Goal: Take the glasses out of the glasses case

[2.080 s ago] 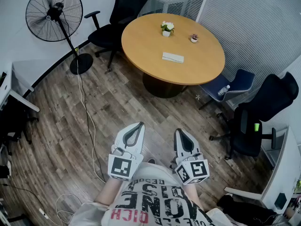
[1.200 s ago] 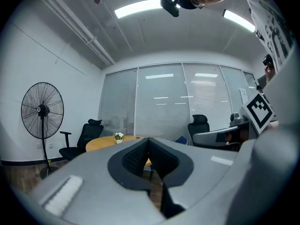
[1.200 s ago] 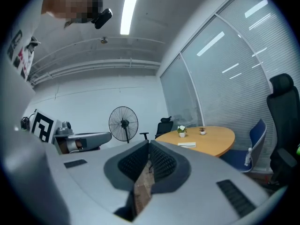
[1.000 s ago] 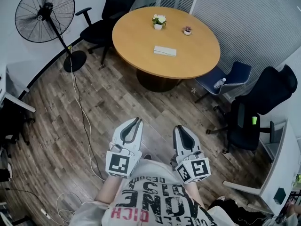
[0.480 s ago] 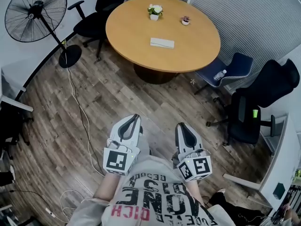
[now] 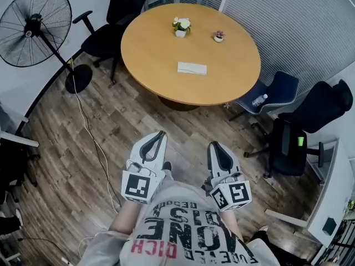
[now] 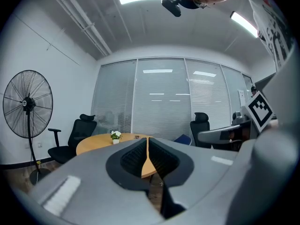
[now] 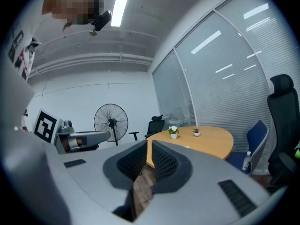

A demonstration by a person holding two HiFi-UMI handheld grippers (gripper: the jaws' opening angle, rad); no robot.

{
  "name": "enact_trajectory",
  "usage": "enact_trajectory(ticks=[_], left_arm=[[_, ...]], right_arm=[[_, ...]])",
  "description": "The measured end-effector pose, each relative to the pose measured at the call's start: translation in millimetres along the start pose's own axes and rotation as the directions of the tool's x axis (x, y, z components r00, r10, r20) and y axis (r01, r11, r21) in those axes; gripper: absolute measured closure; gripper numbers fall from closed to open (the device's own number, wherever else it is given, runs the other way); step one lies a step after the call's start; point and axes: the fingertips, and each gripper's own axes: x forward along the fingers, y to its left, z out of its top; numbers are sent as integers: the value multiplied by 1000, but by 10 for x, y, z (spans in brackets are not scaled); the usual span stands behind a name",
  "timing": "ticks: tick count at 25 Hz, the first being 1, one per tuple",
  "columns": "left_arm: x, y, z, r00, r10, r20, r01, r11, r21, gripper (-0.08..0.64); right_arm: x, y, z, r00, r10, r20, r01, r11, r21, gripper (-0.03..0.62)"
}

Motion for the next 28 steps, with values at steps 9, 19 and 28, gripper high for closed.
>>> enact_trajectory(ticks=[9,19,28], left_arm=[[339,538,-45,1000,-22,-3,22,1000,19,543],[627,772,-105,999,-4,-32,3,1000,-26,543],[1133,834,-96,999,35,-32,-36,999,-29,543]], right_arm=[[544,-58,-12,999,-35,-5,35,999,10,573],[868,-236,-38,998,-52,-22,53,998,30,573],[1271,-688,-11,999,-10,-36,11,999,47,572]])
